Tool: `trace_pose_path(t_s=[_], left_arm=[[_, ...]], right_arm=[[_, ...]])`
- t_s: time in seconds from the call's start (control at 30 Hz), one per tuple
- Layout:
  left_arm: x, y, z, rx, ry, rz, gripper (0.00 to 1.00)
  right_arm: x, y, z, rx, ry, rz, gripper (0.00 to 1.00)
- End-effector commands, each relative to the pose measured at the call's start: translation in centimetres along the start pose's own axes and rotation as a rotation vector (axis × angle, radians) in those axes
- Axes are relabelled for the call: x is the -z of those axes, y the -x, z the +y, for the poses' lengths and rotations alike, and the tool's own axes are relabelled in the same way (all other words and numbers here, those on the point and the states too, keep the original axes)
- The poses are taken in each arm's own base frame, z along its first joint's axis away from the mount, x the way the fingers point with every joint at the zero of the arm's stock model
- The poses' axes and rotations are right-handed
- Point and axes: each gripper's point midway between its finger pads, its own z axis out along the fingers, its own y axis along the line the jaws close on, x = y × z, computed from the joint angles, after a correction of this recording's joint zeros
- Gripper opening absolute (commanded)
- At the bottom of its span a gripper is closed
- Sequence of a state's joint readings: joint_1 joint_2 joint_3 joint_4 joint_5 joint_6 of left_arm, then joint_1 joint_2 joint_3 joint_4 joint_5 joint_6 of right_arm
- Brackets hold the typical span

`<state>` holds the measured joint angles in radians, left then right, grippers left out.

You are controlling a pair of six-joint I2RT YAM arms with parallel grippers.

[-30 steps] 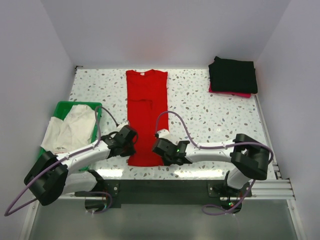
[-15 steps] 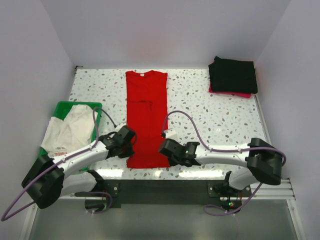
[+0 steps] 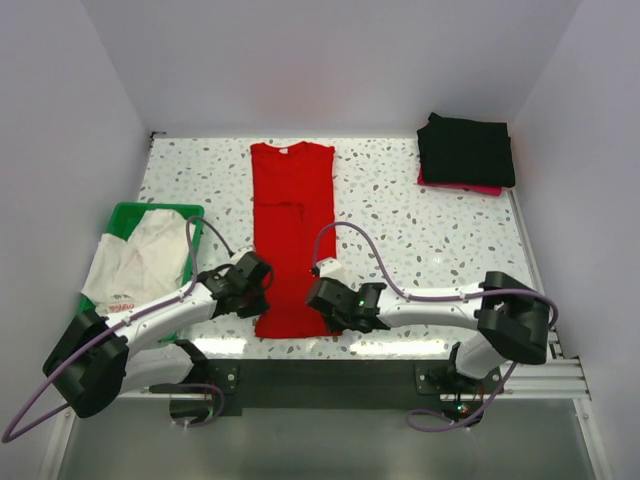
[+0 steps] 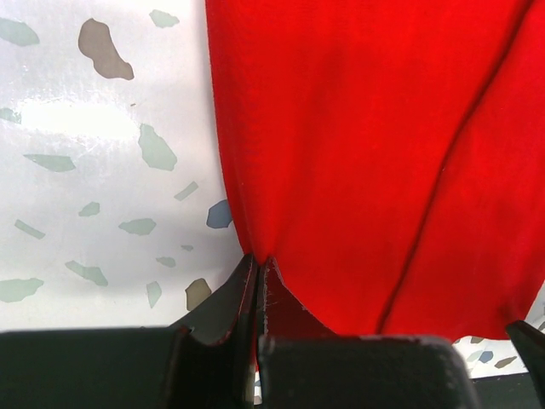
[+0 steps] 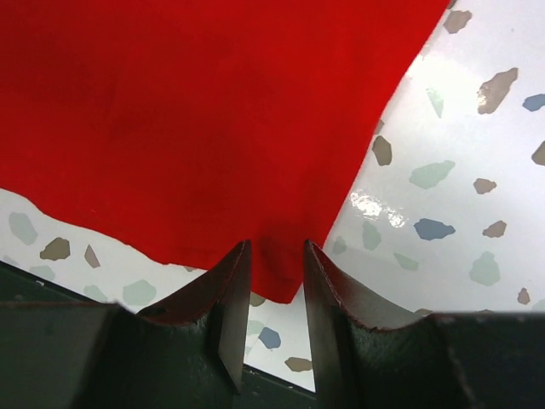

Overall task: Fold and stack the t-shirts
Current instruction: Fold the tshirt

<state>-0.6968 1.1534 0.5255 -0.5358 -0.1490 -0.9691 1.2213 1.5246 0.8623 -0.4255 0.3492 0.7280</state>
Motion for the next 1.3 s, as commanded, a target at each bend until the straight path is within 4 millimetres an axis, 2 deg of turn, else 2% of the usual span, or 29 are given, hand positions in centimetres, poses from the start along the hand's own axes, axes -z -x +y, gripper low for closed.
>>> trace_pose_path(t_s=[0.0, 0.23, 0.33, 0.37, 0.47, 0.67, 1.0, 1.27], left_arm=[[0.2, 0.0, -0.5, 0.004, -0.025, -0.002, 0.00], [0.2, 0.0, -0.5, 0.000, -0.028, -0.004, 0.00], [0.2, -0.1, -0.4, -0.002, -0.028, -0.002, 0.00], [0.2, -0.1, -0.4, 0.000, -0.026, -0.003, 0.00], [0.2, -0.1, -0.4, 0.001, -0.026, -0.001, 0.00], [0.5, -0.2, -0.5, 0.009, -0.032, 0.002, 0.00], [0.8, -0.4, -0.5, 0.020, -0.035, 0.011, 0.00], [1.2, -0.6, -0.5, 0.048, -0.045, 0.015, 0.00]], right_arm=[[0.0, 1.4, 1.7, 0.018, 0.022, -0.040, 0.35], [-1.1, 0.3, 1.7, 0.038, -0.016, -0.004, 0.34], [-1.3, 0.0, 1.6, 0.037, -0.019, 0.001, 0.26], [-1.3, 0.1, 1.5, 0.034, -0.021, 0.000, 0.19], [-1.2, -0.2, 1.0, 0.032, -0.037, 0.000, 0.09], [-0.4, -0.3, -0.2, 0.023, -0.066, -0.012, 0.01], [1.5, -0.3, -1.9, 0.003, -0.086, -0.036, 0.00], [2.1, -0.8, -3.1, -0.003, -0.110, -0.038, 0.00]])
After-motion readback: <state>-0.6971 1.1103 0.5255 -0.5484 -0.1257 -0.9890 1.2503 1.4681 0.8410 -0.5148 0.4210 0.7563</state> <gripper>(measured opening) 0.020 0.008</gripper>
